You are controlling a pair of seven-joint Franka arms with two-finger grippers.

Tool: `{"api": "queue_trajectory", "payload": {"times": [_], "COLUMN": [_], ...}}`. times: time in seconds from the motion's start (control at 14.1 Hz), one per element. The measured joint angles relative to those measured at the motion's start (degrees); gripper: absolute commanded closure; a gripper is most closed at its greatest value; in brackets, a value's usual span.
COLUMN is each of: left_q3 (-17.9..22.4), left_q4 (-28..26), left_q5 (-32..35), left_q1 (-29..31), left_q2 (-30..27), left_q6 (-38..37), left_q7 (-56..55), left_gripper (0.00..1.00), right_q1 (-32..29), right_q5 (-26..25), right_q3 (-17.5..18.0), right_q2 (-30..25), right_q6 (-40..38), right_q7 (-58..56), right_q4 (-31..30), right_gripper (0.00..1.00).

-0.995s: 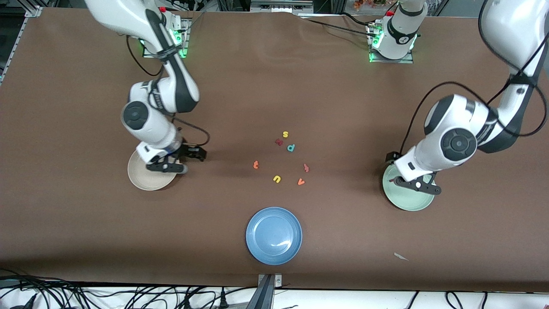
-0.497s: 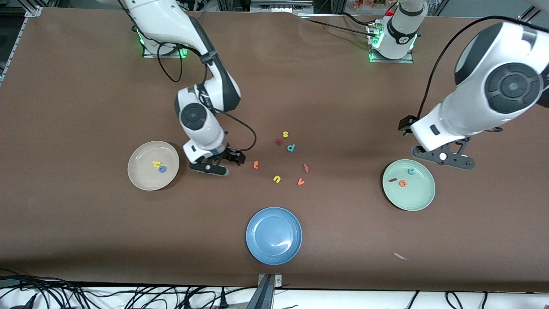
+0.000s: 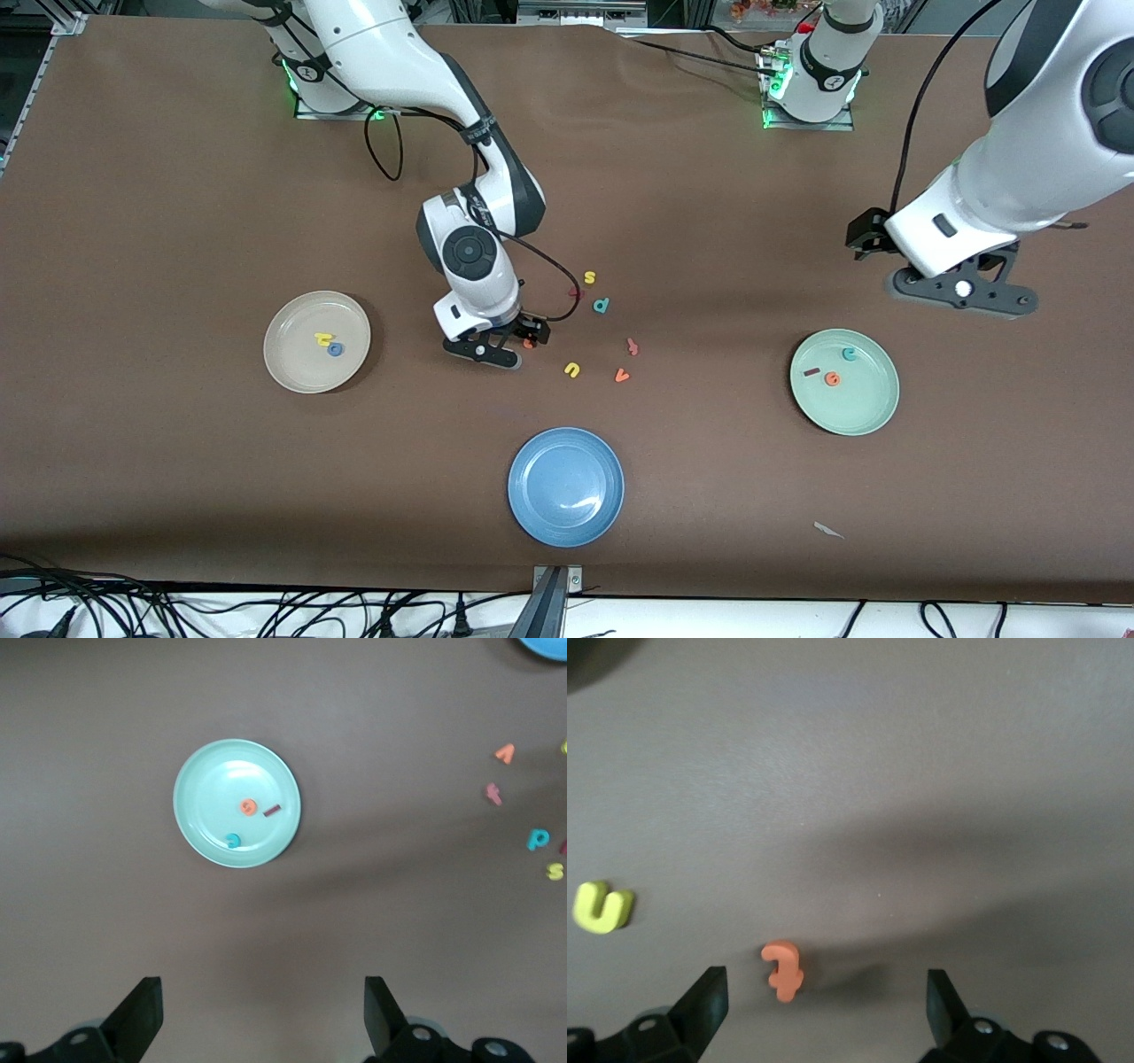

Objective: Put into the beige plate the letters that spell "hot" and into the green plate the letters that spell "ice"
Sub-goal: 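Grasp the orange letter with the right gripper while the left gripper withdraws, then carry the orange letter to the beige plate and release it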

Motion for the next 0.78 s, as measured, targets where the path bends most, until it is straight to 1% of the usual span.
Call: {"api": "queue_trajectory", "payload": {"times": [0.07, 0.14, 0.21, 0.28, 0.36, 0.43, 0.5, 0.57, 0.64, 0.71, 0.78], "left_q3": [3.9, 10.2, 17.1, 22.4, 26.4, 30.2, 33.7, 35.8, 37.0, 37.9, 39.1], "left_q4": [-0.5, -1.7, -3.6, -6.1, -9.0, -12.1, -14.9, -17.4, -19.6, -21.3, -22.7], "left_q5": [-1.9, -5.7, -10.9, -15.3, -17.7, -18.8, -19.1, -19.1, -19.0, -18.9, -18.7], "left_q1": [-1.9, -5.1, -8.6, -11.2, -13.2, -15.9, -19.1, -21.5, -23.2, -24.8, -26.3], "left_q2": [-1.0, -2.3, -3.6, -5.0, -6.8, -8.9, -11.1, -13.3, -15.4, -17.0, -18.3], "left_q6": [3.8, 7.6, 10.2, 11.9, 13.5, 14.8, 15.4, 15.7, 15.7, 15.9, 16.0], "left_q7": [0.0, 0.0, 0.1, 0.5, 0.8, 0.9, 1.0, 0.9, 0.9, 0.9, 0.9], "left_gripper": [0.00, 0.00, 0.00, 0.00, 0.00, 0.00, 0.00, 0.00, 0.00, 0.00, 0.00], "right_q1": [0.0, 0.0, 0.0, 0.1, 0.1, 0.3, 0.4, 0.4, 0.5, 0.5, 0.5], "right_q5": [0.0, 0.0, 0.0, 0.0, 0.0, 0.0, 0.0, 0.0, 0.0, 0.0, 0.0], "right_q3": [0.0, 0.0, 0.1, 0.3, 0.6, 0.8, 0.8, 0.8, 0.8, 0.9, 0.9], "right_q2": [0.6, 1.1, 1.5, 2.0, 2.5, 3.1, 3.5, 3.9, 4.1, 4.2, 4.2], "right_q6": [0.0, 0.0, -0.1, -0.3, -0.7, -1.0, -1.2, -1.3, -1.4, -1.5, -1.6], "right_q7": [0.6, 1.1, 1.6, 2.2, 3.0, 3.5, 3.7, 3.8, 3.9, 3.9, 3.9], "right_q4": [0.3, 0.6, 1.1, 1.9, 2.9, 3.7, 4.5, 4.9, 5.1, 5.2, 5.2], "right_gripper": [0.04, 0.04, 0.04, 0.05, 0.08, 0.13, 0.20, 0.25, 0.31, 0.39, 0.42]}}
